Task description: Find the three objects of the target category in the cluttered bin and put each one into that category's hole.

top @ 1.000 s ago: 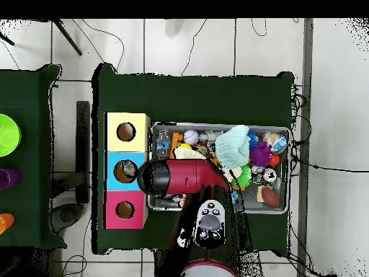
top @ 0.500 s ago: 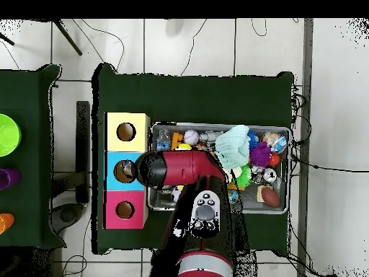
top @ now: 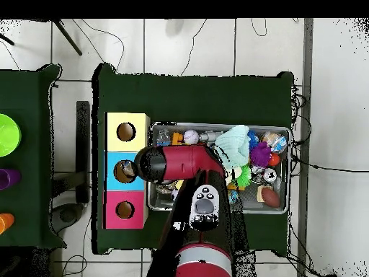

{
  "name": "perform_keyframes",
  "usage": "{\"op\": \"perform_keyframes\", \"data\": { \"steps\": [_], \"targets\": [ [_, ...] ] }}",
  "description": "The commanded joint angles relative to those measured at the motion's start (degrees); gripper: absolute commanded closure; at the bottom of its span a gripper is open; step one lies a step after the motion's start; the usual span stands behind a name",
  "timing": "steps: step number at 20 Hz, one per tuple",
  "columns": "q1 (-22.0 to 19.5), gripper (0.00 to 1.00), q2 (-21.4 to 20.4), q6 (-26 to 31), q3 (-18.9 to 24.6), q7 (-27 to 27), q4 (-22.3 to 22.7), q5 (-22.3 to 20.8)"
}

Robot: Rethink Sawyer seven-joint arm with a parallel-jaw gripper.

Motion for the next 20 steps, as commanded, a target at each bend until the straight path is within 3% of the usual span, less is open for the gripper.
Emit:
{"op": "perform_keyframes", "data": {
  "steps": [1,7,20],
  "targets": [
    [-0.7,0.0,2.6,-2.3,6.0,-0.8,-1.5,-3.0],
    [0.0,0.0,3.6,-3.4,5.8,0.8,-2.5,-2.5],
    [3.8,0.0,9.1,0.2,3.8,4.5,-12.3,-0.5]
  ]
}}
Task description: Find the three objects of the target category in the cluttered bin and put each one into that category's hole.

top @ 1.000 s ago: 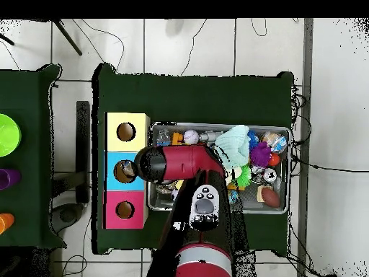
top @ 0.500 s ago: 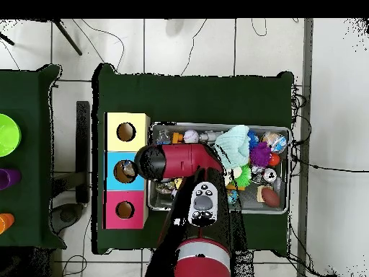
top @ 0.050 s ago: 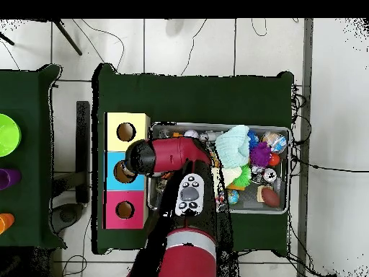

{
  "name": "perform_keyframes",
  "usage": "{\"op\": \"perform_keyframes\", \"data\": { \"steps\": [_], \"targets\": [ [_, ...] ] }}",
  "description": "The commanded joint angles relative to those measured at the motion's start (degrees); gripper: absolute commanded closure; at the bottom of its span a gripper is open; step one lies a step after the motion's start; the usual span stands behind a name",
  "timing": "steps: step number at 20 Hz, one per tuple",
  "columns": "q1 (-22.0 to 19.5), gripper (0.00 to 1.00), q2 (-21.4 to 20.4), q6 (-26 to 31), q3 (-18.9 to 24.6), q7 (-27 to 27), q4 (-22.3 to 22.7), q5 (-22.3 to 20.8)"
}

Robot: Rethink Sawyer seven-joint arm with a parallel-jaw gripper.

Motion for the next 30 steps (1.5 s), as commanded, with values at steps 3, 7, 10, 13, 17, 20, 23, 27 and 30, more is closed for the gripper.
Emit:
{"op": "perform_keyframes", "data": {
  "steps": [3,7,10,13,17,20,23,27,30],
  "targets": [
    [1.7,0.0,5.6,0.5,3.1,5.4,-8.0,-0.2],
    [1.7,0.0,6.3,-2.4,3.0,5.8,-7.0,-0.4],
    [1.6,0.0,7.0,-5.1,3.1,6.1,-6.3,-0.7],
    [1.0,0.0,7.3,-7.2,3.7,5.7,-5.5,-0.8],
    [0.4,0.0,7.1,-8.6,3.9,5.2,-4.3,-1.0],
    [0.2,0.0,7.4,-9.5,4.0,5.2,-4.2,-0.9],
    [-0.1,0.0,8.1,-10.7,4.2,5.0,-4.4,-0.8],
    [-0.9,0.0,8.3,-11.7,5.0,4.8,-4.0,-0.3],
    [-1.7,0.0,8.2,-12.2,6.1,4.3,-3.8,0.3]
  ]
}}
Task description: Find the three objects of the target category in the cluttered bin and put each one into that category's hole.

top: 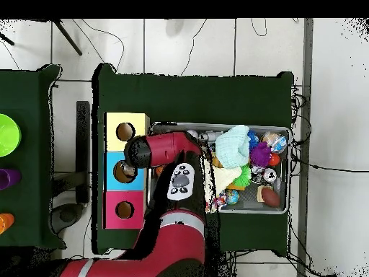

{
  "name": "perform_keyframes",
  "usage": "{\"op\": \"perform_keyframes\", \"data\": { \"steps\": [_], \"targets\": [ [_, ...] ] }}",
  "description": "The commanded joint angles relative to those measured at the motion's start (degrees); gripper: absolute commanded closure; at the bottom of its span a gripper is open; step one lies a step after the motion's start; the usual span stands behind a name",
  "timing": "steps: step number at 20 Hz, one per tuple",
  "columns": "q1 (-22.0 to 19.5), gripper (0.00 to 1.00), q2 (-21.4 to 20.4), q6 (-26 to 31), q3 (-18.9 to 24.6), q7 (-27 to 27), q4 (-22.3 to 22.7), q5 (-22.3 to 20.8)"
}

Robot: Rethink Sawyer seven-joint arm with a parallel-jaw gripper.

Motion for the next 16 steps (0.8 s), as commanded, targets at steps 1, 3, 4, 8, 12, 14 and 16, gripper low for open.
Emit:
{"op": "perform_keyframes", "data": {
  "steps": [1,3,4,8,12,14,16],
  "targets": [
    [-3.2,0.0,2.0,-4.8,7.3,4.2,1.4,0.6],
    [-4.3,0.0,1.4,-5.6,8.8,3.6,2.4,0.8],
    [-5.1,0.0,1.0,-6.3,9.5,3.4,3.1,0.9],
    [-6.9,0.0,-0.7,-8.5,11.8,3.4,6.1,0.5],
    [-7.3,0.0,-2.7,-8.3,12.8,4.4,8.4,0.5],
    [-8.0,0.0,-3.6,-7.3,13.8,4.0,9.0,1.0],
    [-8.8,0.0,-4.4,-6.4,14.8,3.7,9.5,1.5]
  ]
}}
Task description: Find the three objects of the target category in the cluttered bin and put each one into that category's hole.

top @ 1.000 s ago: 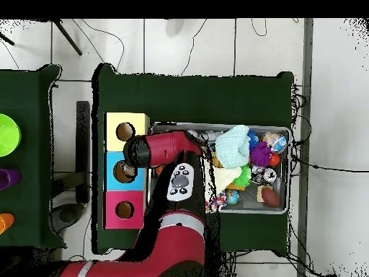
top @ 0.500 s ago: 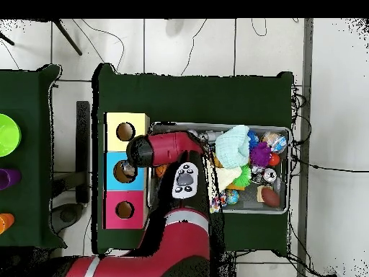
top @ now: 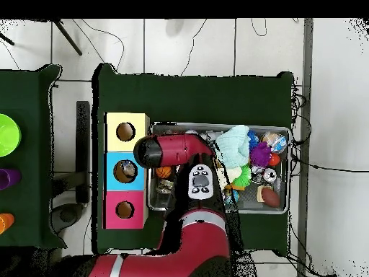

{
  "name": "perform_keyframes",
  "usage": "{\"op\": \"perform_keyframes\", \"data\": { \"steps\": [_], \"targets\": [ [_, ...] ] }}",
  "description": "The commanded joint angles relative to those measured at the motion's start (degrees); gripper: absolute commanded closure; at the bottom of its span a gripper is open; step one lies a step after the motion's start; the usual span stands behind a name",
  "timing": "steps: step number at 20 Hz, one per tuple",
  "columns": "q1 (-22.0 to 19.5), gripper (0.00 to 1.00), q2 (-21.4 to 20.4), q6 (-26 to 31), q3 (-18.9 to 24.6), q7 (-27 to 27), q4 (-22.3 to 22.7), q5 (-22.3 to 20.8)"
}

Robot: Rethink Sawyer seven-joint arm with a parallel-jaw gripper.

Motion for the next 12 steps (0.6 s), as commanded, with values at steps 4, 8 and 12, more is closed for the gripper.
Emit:
{"op": "perform_keyframes", "data": {
  "steps": [4,8,12],
  "targets": [
    [-5.0,0.0,-3.3,-4.8,11.1,3.7,7.8,1.4],
    [-6.7,0.0,-2.8,-7.5,13.3,3.8,9.2,0.6],
    [-8.4,0.0,-1.7,-9.8,15.7,3.9,9.8,0.2]
  ]
}}
